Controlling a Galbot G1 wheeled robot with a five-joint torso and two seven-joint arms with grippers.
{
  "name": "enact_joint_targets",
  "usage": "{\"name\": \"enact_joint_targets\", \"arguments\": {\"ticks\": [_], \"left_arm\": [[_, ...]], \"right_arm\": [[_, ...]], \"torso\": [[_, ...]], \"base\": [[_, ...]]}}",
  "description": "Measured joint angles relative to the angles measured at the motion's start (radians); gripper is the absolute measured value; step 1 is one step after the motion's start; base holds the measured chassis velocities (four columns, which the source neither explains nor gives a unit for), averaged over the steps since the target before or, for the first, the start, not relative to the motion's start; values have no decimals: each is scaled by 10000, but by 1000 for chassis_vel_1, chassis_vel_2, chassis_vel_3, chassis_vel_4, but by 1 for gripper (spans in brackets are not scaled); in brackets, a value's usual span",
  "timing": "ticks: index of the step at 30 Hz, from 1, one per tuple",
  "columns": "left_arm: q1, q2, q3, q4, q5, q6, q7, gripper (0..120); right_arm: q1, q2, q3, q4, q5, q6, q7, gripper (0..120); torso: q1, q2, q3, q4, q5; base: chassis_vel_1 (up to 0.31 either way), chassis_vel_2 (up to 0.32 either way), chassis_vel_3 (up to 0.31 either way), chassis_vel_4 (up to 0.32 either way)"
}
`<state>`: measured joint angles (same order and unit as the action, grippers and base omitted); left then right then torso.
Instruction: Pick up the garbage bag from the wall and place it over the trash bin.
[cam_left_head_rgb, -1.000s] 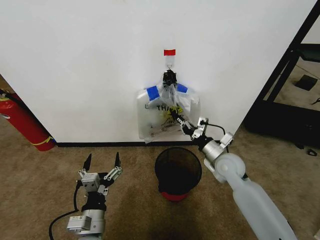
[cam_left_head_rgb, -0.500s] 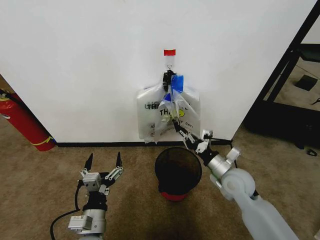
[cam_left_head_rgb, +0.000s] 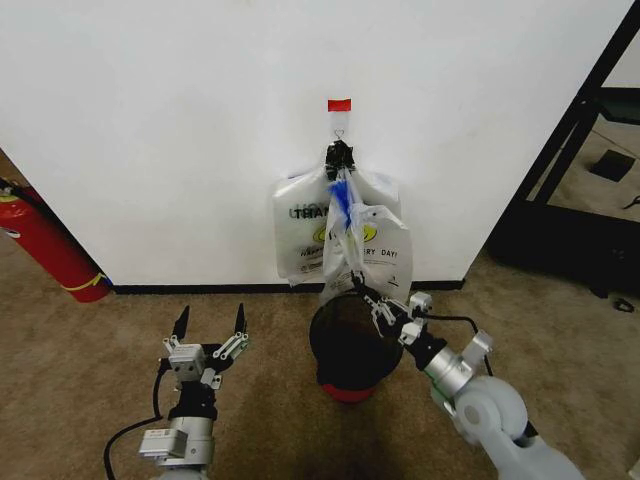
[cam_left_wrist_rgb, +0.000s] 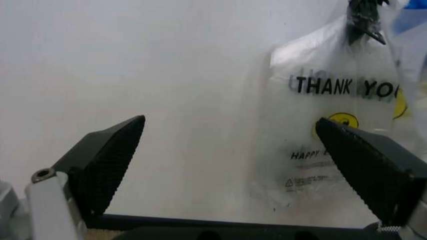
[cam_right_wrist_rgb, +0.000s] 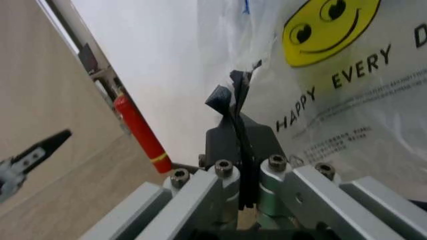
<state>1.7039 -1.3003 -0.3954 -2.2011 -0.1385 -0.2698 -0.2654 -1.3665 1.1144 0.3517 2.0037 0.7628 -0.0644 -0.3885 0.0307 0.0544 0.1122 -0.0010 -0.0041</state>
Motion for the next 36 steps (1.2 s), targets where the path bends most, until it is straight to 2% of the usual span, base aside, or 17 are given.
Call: {"name": "enact_joint_targets", "arguments": {"ticks": [20, 36], "left_arm": [[-24, 11, 39, 58, -43, 0, 14, 100], [-78, 17, 30, 186, -79, -2, 13, 100]], "right_arm": [[-1250, 62, 369, 273, -1121, 906, -465, 0], [-1536, 32, 356, 103, -2008, 1551, -906, 0]], "torso": [[0, 0, 0, 0, 0], [0, 0, 0, 0, 0]], "base": [[0, 0, 0, 0], [0, 0, 0, 0]]}}
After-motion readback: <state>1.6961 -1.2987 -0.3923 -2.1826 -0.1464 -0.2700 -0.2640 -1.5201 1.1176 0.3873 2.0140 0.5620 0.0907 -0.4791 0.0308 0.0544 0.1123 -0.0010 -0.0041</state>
